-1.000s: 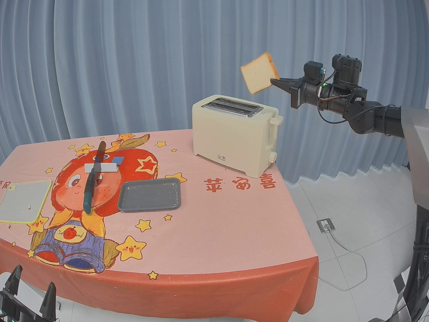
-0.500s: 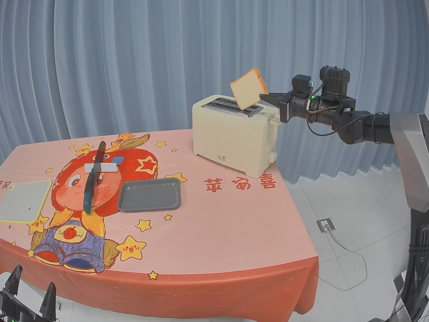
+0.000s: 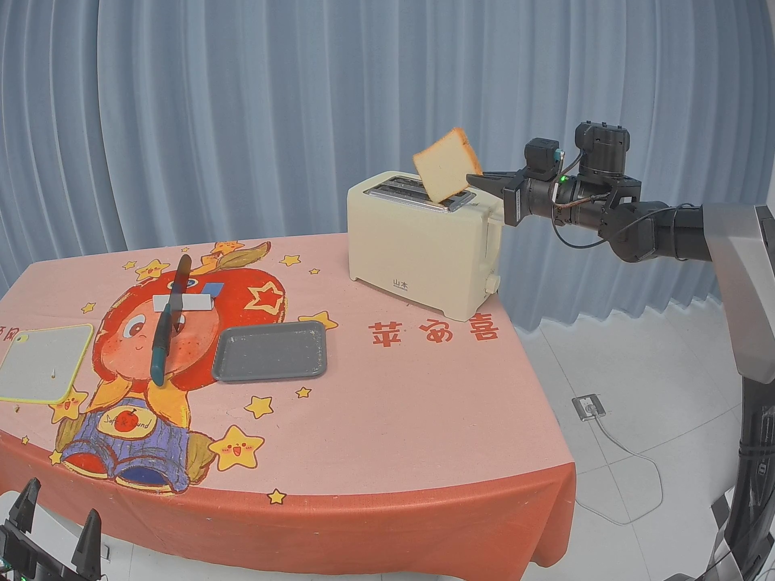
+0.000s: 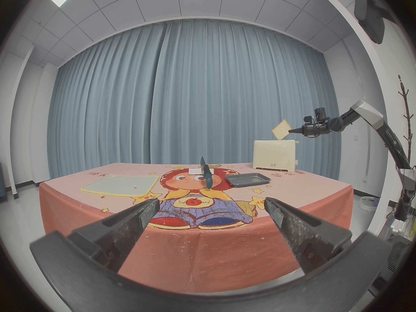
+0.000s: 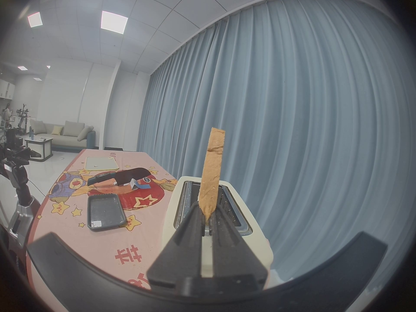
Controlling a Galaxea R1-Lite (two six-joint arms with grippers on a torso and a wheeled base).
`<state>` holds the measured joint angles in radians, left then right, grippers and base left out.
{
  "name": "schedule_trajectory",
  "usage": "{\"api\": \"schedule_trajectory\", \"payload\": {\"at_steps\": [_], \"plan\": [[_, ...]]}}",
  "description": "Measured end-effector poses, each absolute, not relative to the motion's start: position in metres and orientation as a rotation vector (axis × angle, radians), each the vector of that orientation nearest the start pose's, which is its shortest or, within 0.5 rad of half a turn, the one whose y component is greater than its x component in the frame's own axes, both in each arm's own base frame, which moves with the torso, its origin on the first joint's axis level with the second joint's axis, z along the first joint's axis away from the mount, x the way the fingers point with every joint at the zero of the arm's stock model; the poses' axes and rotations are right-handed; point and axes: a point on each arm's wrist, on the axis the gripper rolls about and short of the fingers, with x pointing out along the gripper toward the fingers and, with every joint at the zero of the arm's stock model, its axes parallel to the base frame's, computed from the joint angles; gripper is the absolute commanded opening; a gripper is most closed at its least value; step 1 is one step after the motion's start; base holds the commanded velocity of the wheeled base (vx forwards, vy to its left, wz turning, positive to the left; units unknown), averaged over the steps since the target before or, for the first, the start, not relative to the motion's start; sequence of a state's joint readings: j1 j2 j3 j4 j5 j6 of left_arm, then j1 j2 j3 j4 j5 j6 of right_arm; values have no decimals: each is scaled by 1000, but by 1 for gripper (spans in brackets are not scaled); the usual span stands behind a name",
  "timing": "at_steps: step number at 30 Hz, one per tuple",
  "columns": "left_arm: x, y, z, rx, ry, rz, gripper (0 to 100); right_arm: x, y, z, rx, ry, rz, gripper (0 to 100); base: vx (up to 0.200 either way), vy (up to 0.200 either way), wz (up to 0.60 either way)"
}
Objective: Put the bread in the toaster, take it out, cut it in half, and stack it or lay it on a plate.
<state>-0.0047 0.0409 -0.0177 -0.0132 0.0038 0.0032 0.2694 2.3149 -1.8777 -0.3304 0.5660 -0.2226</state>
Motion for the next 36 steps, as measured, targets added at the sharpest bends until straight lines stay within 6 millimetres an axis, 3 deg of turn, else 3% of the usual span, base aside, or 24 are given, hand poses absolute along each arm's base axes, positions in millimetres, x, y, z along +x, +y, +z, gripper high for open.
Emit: {"api": "schedule_trajectory", "payload": {"at_steps": [36], "plan": [[-21,0,83,3,10,0,100,473,143,204,-192,18,842,0,0,0,0]]}}
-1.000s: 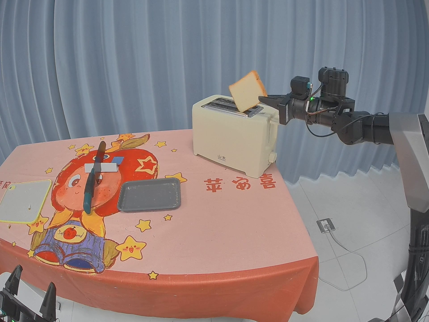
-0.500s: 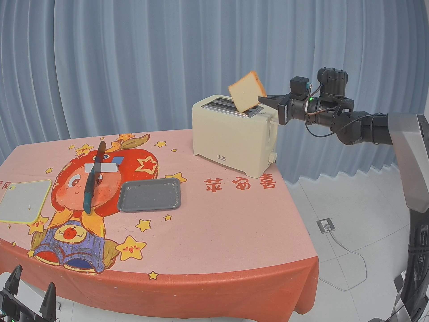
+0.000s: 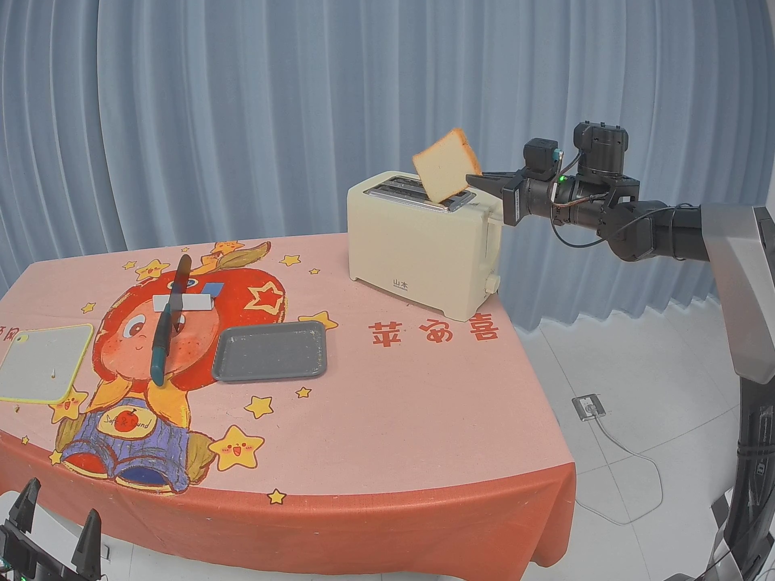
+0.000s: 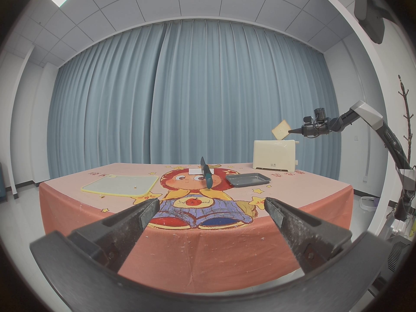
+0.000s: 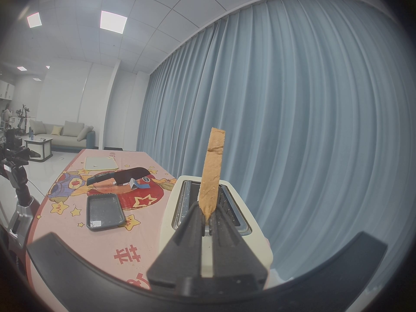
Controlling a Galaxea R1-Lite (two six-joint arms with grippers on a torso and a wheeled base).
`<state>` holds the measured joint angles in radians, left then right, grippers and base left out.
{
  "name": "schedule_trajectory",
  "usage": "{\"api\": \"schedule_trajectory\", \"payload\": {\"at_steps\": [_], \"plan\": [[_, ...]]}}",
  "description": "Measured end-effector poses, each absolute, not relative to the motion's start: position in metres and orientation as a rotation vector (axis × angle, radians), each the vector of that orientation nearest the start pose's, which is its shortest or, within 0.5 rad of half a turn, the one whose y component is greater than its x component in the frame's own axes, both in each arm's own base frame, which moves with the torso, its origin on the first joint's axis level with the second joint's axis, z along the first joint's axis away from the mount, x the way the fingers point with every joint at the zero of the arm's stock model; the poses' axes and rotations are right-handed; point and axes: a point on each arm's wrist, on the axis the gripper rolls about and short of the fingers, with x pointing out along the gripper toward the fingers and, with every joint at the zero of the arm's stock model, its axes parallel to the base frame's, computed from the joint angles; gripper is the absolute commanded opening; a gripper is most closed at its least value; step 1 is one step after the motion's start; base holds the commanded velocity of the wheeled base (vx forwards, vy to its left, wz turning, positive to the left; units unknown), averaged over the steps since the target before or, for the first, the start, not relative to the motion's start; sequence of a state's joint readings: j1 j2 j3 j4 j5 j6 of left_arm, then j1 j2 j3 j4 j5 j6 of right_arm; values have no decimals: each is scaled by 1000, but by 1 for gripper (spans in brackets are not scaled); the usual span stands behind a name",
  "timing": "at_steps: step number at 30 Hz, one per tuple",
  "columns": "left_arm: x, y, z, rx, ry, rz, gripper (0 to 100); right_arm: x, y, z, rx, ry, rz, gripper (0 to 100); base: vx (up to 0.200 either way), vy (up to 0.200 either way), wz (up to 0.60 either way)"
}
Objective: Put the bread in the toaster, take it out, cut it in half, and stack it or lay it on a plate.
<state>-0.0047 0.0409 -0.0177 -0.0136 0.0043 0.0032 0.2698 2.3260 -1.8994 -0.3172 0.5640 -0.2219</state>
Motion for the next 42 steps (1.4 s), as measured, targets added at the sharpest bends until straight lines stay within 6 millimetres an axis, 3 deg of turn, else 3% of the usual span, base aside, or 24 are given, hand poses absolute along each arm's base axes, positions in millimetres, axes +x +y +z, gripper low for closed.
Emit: {"api": "schedule_trajectory", "payload": {"at_steps": [20,21,42], "plan": [[-21,0,83,3,10,-1,100,473,149,198,-189,42,855,0,0,0,0],[-21,0,83,3,10,-1,100,473,149,197,-188,50,855,100,0,0,0],[-21,0,83,3,10,-1,100,470,149,207,-204,28,826,100,0,0,0]]}}
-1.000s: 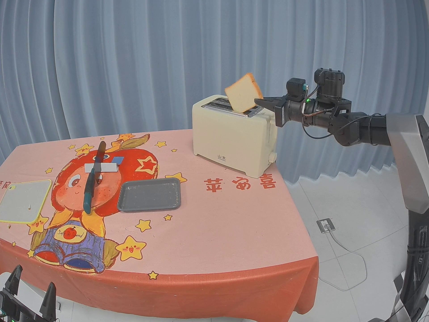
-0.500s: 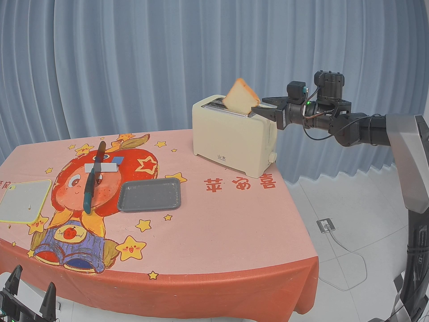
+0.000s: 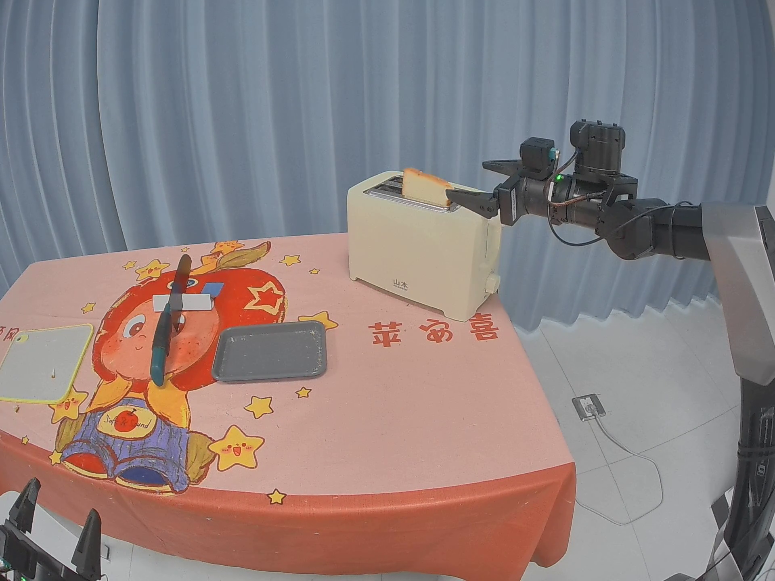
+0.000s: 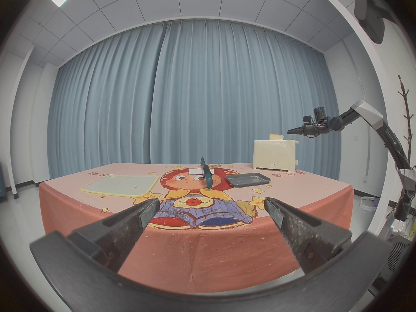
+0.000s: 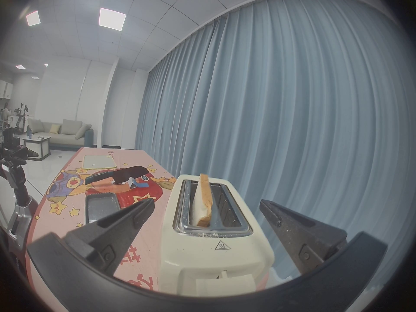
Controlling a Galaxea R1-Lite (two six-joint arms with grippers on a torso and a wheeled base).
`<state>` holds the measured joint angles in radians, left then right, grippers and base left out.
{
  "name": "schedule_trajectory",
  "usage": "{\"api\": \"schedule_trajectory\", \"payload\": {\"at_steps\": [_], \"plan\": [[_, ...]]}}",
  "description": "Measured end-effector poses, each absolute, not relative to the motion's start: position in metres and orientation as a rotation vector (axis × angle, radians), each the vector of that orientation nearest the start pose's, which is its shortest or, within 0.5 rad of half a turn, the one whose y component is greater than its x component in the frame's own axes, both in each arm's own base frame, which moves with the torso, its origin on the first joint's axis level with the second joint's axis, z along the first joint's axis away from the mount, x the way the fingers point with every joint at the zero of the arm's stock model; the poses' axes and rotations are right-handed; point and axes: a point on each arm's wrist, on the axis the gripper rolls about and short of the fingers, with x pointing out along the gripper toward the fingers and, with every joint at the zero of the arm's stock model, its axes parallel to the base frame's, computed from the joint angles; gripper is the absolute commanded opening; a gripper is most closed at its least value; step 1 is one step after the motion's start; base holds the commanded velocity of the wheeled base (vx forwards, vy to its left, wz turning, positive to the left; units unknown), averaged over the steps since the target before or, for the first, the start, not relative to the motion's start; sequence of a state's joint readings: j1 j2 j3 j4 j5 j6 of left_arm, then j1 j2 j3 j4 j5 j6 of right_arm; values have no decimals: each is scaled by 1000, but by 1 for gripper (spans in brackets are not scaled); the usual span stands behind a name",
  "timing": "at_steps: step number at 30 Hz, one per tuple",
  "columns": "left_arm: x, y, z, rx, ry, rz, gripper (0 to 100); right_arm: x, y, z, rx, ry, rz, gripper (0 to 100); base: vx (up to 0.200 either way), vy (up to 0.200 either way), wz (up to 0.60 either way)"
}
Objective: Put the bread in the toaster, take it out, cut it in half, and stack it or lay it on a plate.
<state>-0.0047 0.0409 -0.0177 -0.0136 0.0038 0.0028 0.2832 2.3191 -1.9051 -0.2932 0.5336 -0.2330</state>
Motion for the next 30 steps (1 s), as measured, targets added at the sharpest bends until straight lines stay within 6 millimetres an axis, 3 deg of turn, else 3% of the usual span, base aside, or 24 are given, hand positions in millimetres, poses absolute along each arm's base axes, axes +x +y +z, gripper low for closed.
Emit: {"api": "schedule_trajectory", "payload": {"at_steps": [12,30], "plan": [[-21,0,83,3,10,-1,100,441,149,234,-118,64,671,100,0,0,0],[-21,0,83,3,10,-1,100,348,114,249,-101,179,565,100,0,0,0]]}}
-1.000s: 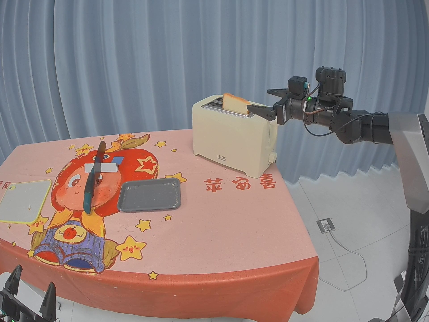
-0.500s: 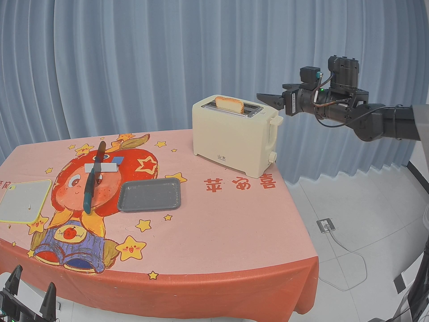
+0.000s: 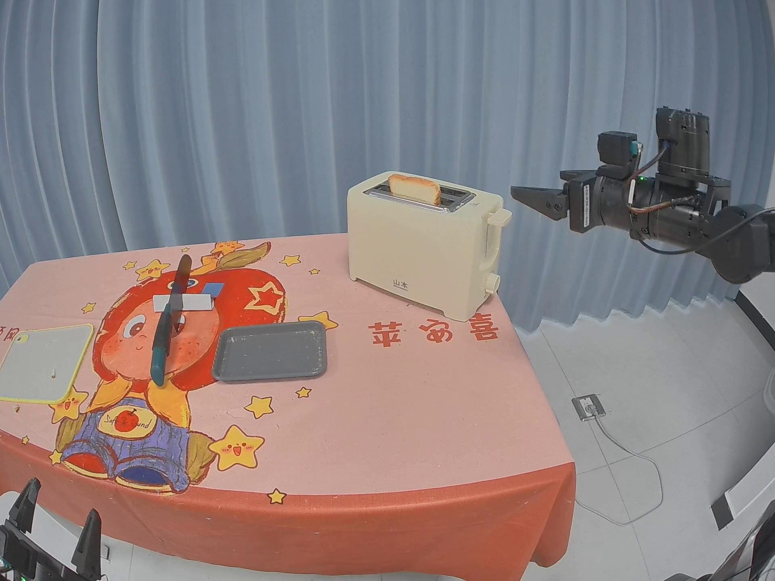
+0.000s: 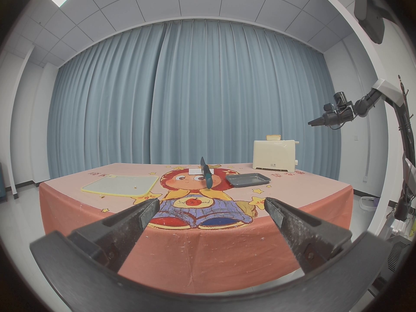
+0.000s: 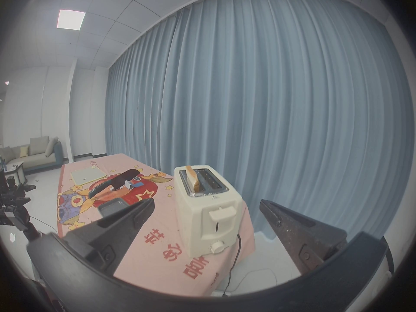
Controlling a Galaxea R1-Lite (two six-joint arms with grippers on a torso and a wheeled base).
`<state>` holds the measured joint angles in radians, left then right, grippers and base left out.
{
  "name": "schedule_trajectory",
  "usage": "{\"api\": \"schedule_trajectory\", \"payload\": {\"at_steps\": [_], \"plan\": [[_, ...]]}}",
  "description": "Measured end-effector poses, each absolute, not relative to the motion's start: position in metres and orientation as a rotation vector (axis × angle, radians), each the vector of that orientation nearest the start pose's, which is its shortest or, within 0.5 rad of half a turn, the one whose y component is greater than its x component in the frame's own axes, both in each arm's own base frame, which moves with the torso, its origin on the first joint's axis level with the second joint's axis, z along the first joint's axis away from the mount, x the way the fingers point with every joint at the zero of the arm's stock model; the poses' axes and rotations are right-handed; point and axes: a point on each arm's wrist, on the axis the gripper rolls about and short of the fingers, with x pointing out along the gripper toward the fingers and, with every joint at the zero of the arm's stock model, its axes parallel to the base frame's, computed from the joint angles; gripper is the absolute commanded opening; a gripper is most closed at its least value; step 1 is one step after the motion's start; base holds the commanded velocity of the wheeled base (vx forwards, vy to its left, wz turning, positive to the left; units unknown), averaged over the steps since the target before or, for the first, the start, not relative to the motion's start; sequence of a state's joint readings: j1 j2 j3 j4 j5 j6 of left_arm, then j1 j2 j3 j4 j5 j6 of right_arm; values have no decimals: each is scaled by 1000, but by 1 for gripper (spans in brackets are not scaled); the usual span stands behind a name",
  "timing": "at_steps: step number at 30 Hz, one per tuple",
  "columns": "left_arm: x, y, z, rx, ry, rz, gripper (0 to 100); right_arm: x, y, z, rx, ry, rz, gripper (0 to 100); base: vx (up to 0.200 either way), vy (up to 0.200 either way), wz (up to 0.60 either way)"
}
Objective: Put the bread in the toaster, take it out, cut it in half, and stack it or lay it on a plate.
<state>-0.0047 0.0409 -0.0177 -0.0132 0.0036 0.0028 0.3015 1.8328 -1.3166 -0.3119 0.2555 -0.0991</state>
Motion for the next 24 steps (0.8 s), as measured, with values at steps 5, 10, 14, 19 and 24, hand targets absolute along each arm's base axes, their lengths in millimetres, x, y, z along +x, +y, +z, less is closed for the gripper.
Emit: {"api": "schedule_trajectory", "payload": {"at_steps": [5,10,14,19,24], "plan": [[-21,0,83,3,10,-2,100,334,106,241,-67,161,532,0,0,0,0],[-21,0,83,3,10,-2,100,331,91,228,-41,146,480,0,0,0,0],[-21,0,83,3,10,-2,100,334,80,205,-36,218,452,0,0,0,0],[-21,0,83,3,10,-2,100,342,77,182,-34,269,443,0,0,0,0],[-21,0,83,3,10,-2,100,360,80,163,-33,255,441,0,0,0,0]]}}
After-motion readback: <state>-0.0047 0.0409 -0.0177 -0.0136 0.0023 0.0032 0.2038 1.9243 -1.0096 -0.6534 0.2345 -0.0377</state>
